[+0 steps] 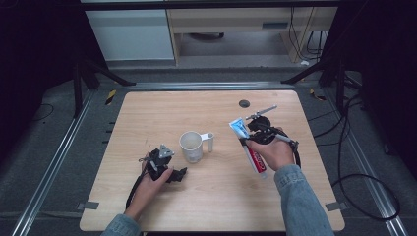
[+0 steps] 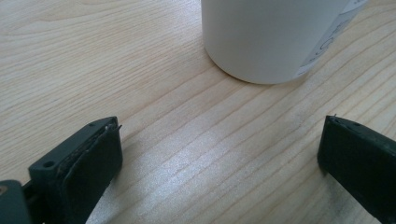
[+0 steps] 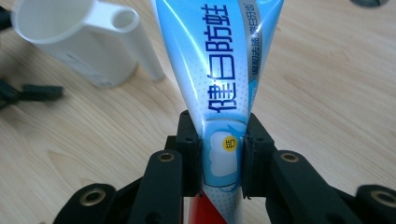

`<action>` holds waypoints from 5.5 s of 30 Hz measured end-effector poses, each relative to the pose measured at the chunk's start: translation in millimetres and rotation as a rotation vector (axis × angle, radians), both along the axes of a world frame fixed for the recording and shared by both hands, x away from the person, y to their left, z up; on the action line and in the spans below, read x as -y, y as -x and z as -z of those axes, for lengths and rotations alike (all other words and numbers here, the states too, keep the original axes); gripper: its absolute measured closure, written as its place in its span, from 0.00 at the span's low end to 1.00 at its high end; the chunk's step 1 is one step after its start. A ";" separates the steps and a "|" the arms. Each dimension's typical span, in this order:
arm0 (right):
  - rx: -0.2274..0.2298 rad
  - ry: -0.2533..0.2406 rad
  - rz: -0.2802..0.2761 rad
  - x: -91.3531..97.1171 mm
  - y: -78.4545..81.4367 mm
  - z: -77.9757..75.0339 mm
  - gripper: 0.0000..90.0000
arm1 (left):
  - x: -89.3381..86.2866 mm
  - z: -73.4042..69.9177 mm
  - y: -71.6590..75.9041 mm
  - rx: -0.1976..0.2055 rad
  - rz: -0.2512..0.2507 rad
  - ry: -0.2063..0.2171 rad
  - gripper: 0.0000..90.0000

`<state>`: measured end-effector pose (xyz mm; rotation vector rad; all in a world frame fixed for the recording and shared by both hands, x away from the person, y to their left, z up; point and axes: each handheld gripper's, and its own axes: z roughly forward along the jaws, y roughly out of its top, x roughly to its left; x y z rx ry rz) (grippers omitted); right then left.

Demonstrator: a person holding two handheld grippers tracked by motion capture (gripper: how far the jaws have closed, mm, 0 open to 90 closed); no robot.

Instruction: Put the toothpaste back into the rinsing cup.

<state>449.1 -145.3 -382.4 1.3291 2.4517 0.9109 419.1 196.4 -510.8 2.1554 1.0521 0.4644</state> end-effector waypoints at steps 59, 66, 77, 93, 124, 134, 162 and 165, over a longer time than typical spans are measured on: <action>0.620 -0.505 0.059 -112.7 6.7 -51.2 0.81 | 0.5 -0.1 -0.7 0.003 0.001 -0.003 0.00; 0.638 -0.510 0.056 -118.5 8.7 -49.8 0.81 | 0.6 -0.1 -0.8 0.003 0.000 -0.003 0.00; 0.628 -0.509 0.039 -136.7 6.1 -34.0 0.81 | 0.7 -0.1 -0.8 0.003 0.000 -0.002 0.00; 0.633 -0.489 0.030 -144.8 6.5 -7.2 0.80 | 0.8 0.0 -0.7 0.003 -0.001 0.000 0.00; 0.609 -0.521 0.043 -148.5 5.0 37.0 0.80 | 1.3 0.1 -1.0 0.003 -0.002 0.000 0.00; 0.600 -0.518 0.058 -146.7 2.3 44.5 0.80 | 1.3 0.1 -0.9 0.003 -0.002 0.000 0.00; 0.531 -0.527 0.086 -145.3 0.6 61.4 0.79 | 1.3 0.0 -0.8 0.001 -0.002 0.000 0.00; 0.522 -0.529 0.088 -145.7 0.3 62.8 0.79 | 1.3 0.0 -0.8 0.000 -0.002 0.000 0.00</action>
